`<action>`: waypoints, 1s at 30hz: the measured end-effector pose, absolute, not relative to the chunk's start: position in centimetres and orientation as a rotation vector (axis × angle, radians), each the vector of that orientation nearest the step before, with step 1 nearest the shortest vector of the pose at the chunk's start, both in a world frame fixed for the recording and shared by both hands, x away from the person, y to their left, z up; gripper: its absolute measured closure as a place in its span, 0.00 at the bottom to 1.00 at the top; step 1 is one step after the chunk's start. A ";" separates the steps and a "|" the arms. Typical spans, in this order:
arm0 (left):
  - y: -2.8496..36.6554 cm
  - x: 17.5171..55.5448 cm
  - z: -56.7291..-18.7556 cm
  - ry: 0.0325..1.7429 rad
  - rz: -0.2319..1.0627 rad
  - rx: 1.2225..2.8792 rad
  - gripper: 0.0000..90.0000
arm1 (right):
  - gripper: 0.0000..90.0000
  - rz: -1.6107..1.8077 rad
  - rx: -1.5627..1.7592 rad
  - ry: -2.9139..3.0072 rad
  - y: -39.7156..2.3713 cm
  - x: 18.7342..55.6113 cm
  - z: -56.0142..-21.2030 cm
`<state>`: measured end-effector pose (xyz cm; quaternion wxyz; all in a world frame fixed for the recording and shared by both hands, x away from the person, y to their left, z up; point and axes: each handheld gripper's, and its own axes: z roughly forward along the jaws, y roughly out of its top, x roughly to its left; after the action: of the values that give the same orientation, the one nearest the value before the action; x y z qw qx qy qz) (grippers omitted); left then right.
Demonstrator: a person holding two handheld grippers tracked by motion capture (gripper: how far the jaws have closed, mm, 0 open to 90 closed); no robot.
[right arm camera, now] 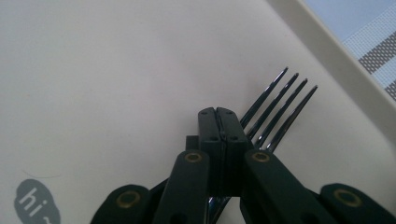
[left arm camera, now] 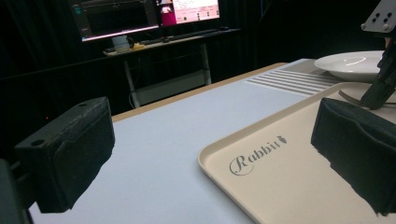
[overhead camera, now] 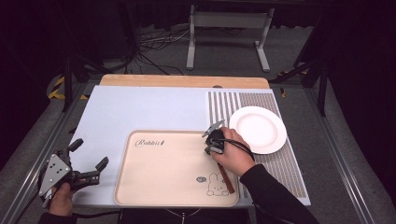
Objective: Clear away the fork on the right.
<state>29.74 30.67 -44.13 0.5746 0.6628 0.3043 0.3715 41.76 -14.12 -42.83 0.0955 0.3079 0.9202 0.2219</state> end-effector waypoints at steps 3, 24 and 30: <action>30.6 29.7 -44.2 0.716 0.866 1.551 0.00 | 1.00 0.654 0.938 2.713 -14.7 42.0 -42.8; 30.6 29.8 -44.2 0.719 0.867 1.551 0.00 | 1.00 0.630 1.024 2.655 -17.1 42.7 -42.7; 30.6 29.8 -44.2 0.720 0.865 1.553 0.00 | 1.00 0.622 1.048 2.644 -17.6 42.8 -42.7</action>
<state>29.77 30.60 -44.19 0.5743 0.6628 0.3073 0.3694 42.82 -17.58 -42.70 0.1149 0.3575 0.9022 0.2122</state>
